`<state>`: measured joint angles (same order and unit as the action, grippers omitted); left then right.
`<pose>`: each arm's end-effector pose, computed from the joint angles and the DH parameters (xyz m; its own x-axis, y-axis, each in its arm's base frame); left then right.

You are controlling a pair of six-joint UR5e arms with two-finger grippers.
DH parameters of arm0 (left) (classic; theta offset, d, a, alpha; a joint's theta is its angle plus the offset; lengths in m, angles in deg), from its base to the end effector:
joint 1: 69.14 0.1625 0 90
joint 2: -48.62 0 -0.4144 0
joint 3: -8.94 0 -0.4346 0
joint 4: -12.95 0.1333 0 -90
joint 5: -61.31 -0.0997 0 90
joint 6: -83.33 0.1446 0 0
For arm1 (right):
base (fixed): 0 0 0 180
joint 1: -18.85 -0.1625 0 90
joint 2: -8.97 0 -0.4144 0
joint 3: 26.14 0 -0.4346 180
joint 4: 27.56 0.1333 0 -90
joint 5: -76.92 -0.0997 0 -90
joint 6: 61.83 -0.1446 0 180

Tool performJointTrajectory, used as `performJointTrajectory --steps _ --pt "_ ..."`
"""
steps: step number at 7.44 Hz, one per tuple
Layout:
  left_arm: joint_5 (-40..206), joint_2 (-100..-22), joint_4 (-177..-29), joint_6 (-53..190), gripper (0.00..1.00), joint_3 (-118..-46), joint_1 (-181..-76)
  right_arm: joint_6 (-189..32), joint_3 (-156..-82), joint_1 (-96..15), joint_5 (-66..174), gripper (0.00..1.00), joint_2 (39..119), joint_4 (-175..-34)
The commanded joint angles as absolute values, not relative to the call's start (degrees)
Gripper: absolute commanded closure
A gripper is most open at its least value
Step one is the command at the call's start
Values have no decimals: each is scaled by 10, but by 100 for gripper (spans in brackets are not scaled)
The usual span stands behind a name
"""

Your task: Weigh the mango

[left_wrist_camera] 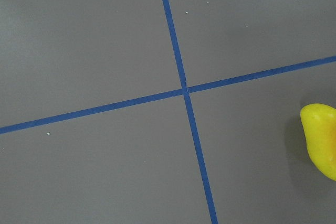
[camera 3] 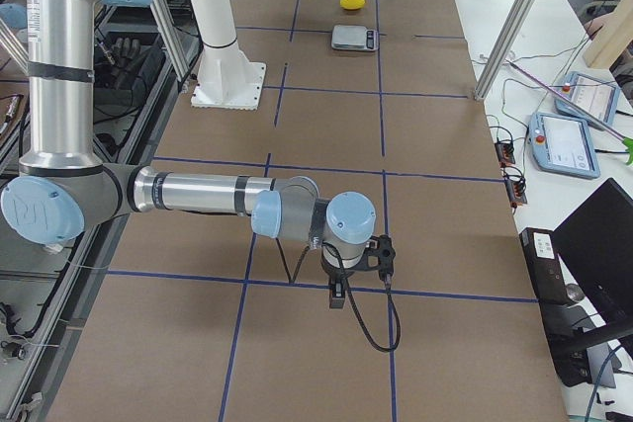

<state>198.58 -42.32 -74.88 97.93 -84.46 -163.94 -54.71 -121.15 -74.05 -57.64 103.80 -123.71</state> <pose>-0.0725 -0.5393 0.6382 0.6777 0.2229 -0.7008 -0.0901 0.9709 0.2217 0.0565 -0.4859 0.6869 0.7087 -0.0150 0.7054 0.0378 0.9991 -0.0167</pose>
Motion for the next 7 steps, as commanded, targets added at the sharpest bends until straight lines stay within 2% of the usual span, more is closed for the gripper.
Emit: performJointTrajectory --steps 1,3,6,7 --pt "1989 -414 -773 981 0 -841 -1639 -547 -1212 -740 -576 0 1038 -1237" --pt "1993 -387 -828 975 0 -862 -1632 -547 -1212 -740 -576 0 1038 -1237" --pt "2011 -388 -980 662 0 -875 -1497 -547 -1212 -740 -576 0 1038 -1237" --pt "1986 -388 -984 597 0 -889 -1450 -547 -1212 -740 -576 0 1038 -1237"
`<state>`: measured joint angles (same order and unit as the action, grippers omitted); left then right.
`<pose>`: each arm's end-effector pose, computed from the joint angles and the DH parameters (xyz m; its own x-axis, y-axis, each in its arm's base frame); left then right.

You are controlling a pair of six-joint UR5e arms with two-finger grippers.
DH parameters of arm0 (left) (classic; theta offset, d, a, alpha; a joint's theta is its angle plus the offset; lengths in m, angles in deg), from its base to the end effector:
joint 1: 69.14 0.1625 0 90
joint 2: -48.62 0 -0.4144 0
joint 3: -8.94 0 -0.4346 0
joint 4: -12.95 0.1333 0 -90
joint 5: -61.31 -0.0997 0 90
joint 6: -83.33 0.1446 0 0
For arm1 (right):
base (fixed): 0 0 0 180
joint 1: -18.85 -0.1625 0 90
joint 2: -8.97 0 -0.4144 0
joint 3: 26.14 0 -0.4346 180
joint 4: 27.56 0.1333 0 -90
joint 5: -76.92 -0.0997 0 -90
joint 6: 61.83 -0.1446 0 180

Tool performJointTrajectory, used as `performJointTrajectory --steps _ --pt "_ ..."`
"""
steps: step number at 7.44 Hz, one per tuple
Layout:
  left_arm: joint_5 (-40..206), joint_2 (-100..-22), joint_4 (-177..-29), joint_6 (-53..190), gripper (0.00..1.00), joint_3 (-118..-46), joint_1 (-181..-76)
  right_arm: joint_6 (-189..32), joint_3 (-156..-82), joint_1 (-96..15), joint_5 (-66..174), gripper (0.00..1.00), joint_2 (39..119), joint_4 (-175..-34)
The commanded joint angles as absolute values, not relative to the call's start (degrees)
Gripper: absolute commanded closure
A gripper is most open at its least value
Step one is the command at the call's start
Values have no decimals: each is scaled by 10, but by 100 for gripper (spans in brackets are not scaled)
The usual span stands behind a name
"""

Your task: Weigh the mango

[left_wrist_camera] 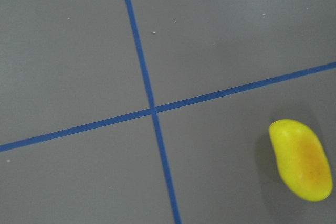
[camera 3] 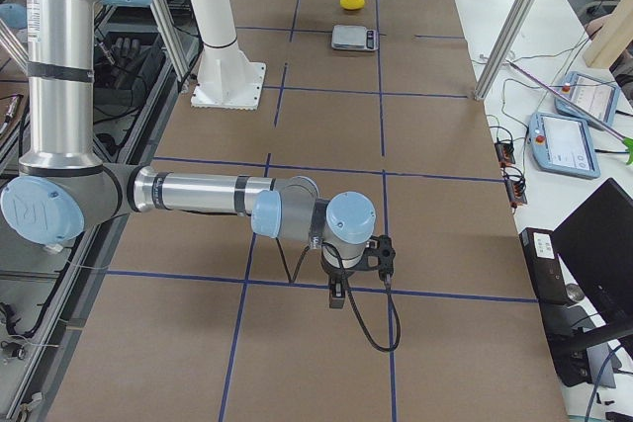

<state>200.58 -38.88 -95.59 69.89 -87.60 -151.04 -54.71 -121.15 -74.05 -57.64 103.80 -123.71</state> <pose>0.0531 -0.5416 0.5947 0.6187 0.1571 -0.7698 0.0141 0.9774 0.2108 0.0565 -0.4859 0.6869 0.7087 -0.0150 0.7054 0.0378 0.9991 -0.0167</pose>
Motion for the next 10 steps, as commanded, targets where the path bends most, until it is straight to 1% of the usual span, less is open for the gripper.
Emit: performJointTrajectory --steps 1,3,6,8,10 --pt "1955 -387 -985 539 0 -912 -1417 -547 -1212 -740 -576 0 1038 -1237" --pt "1906 -386 -1000 418 0 -917 -1337 -547 -1212 -740 -576 0 1038 -1237" --pt "1849 -386 -1065 331 0 -873 -1256 -547 -1212 -740 -576 0 1038 -1237" --pt "1849 -392 -1116 333 0 -827 -1250 -547 -1212 -740 -576 0 1038 -1237" --pt "1849 -424 -1120 332 0 -782 -1245 -547 -1212 -740 -576 0 1038 -1237"
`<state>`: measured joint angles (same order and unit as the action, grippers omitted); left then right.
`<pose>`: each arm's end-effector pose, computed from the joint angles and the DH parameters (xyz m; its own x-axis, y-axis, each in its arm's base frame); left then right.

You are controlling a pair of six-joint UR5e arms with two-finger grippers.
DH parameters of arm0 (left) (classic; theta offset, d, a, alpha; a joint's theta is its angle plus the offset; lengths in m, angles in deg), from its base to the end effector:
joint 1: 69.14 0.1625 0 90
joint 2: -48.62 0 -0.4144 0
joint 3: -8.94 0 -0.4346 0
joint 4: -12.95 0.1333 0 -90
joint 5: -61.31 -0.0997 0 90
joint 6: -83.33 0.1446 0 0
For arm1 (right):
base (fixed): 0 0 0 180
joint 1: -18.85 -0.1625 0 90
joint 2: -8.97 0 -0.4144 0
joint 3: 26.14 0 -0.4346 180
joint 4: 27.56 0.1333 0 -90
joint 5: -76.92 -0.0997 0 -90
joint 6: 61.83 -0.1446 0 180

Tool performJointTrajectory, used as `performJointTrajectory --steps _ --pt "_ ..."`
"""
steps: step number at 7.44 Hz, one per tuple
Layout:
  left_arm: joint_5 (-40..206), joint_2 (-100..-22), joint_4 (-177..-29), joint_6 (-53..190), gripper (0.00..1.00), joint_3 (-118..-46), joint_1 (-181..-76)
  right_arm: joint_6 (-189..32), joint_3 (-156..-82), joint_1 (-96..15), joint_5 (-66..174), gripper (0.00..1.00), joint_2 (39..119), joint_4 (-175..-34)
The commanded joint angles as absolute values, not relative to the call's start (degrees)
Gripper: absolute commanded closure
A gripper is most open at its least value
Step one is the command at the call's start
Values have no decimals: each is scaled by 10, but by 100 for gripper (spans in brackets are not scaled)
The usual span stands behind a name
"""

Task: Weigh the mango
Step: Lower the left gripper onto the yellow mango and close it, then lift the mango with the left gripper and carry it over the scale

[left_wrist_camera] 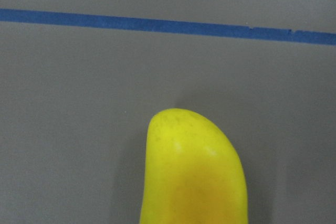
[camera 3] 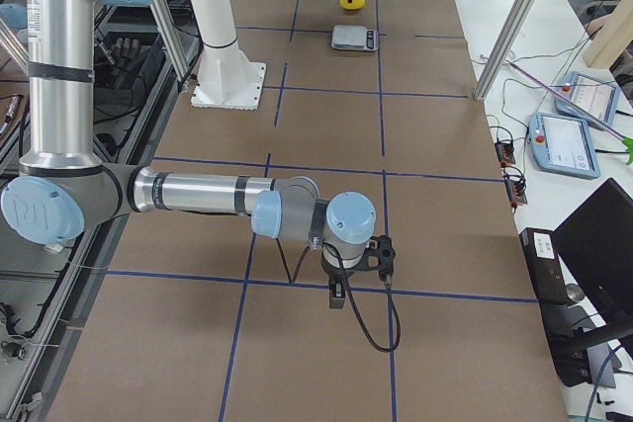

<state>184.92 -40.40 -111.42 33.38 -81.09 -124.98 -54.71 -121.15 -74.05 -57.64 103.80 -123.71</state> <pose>0.2799 -0.5074 0.6296 0.6920 -0.0655 -0.7189 0.0949 0.9955 0.0007 0.0565 -0.4859 0.6869 0.7087 -0.0150 0.7054 0.0378 0.9991 -0.0167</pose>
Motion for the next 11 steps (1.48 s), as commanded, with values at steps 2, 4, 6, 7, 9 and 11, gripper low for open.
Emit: performJointTrajectory --steps 2,4,6,7,9,11 --pt "1853 -426 -1119 328 87 -784 -1242 -547 -1212 -740 -576 0 1038 -1237" --pt "1901 -423 -1110 318 100 -848 -1251 -547 -1212 -740 -576 0 1038 -1237" --pt "1895 -430 -1086 150 100 -934 -1256 -547 -1212 -740 -576 0 1038 -1237" --pt "1888 -487 -1083 69 100 -935 -1253 -547 -1212 -740 -576 0 1038 -1237" --pt "1785 -543 -1048 -48 100 -925 -1154 -547 -1212 -740 -576 0 1038 -1237" --pt "1782 -579 -951 -50 100 -946 -1115 -547 -1212 -740 -576 0 1038 -1237"
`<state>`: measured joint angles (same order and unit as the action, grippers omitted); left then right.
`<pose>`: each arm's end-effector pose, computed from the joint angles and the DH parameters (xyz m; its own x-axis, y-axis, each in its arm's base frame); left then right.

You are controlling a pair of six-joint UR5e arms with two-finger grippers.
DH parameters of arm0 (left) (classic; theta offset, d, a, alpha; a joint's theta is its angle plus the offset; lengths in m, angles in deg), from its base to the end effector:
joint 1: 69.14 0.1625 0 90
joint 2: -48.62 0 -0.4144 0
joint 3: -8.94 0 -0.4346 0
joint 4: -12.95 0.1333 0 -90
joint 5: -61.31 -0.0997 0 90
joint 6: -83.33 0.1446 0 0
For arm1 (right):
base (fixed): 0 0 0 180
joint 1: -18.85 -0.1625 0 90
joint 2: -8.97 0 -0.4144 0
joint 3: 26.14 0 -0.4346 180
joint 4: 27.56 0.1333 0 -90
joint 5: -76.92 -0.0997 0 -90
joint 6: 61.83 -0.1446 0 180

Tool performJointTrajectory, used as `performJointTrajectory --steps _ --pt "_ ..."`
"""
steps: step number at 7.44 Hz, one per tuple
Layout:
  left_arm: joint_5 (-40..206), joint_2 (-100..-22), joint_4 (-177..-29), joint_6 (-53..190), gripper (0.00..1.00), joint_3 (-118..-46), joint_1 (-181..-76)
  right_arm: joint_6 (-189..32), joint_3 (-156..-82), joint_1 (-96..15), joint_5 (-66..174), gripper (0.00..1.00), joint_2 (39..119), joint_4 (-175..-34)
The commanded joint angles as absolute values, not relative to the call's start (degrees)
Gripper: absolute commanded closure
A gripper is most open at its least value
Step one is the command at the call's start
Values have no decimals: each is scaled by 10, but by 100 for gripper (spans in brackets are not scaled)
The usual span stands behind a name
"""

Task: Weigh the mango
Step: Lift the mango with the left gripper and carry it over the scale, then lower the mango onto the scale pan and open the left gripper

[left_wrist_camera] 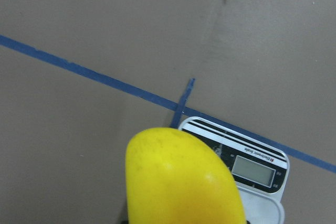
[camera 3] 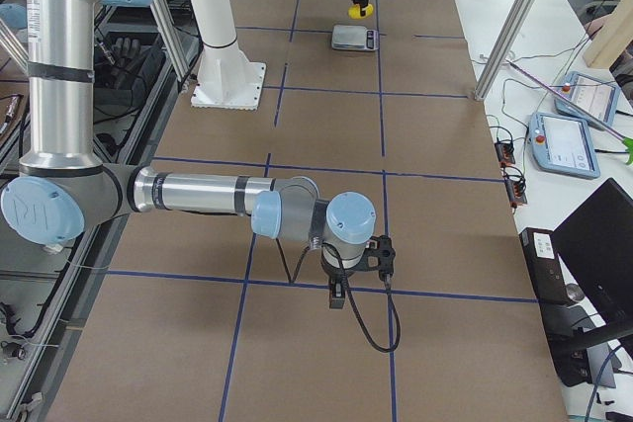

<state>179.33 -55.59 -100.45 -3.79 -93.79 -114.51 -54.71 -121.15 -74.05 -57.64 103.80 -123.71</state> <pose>0.4109 -0.5093 0.3720 0.4666 -0.4095 -0.7839 0.3512 0.8993 -0.2608 0.0565 -0.4859 0.6869 0.7087 -0.0150 0.7054 0.0378 0.9991 -0.0167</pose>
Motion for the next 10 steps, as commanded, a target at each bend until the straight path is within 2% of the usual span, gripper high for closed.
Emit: performJointTrajectory --steps 1,6,7,8,9,10 --pt "1772 -582 -938 -26 100 -948 -1098 -547 -1212 -740 -576 0 1038 -1237" --pt "1712 -582 -930 14 100 -920 -1085 -547 -1212 -740 -576 0 1038 -1237" --pt "1712 -584 -933 14 64 -902 -1083 -547 -1212 -740 -576 0 1038 -1237" --pt "1713 -584 -932 20 12 -911 -1083 -547 -1212 -740 -576 0 1038 -1237" --pt "1713 -583 -931 40 0 -922 -1085 -547 -1212 -740 -576 0 1038 -1237" --pt "1713 -583 -930 54 0 -930 -1094 -547 -1212 -740 -577 0 1038 -1237"
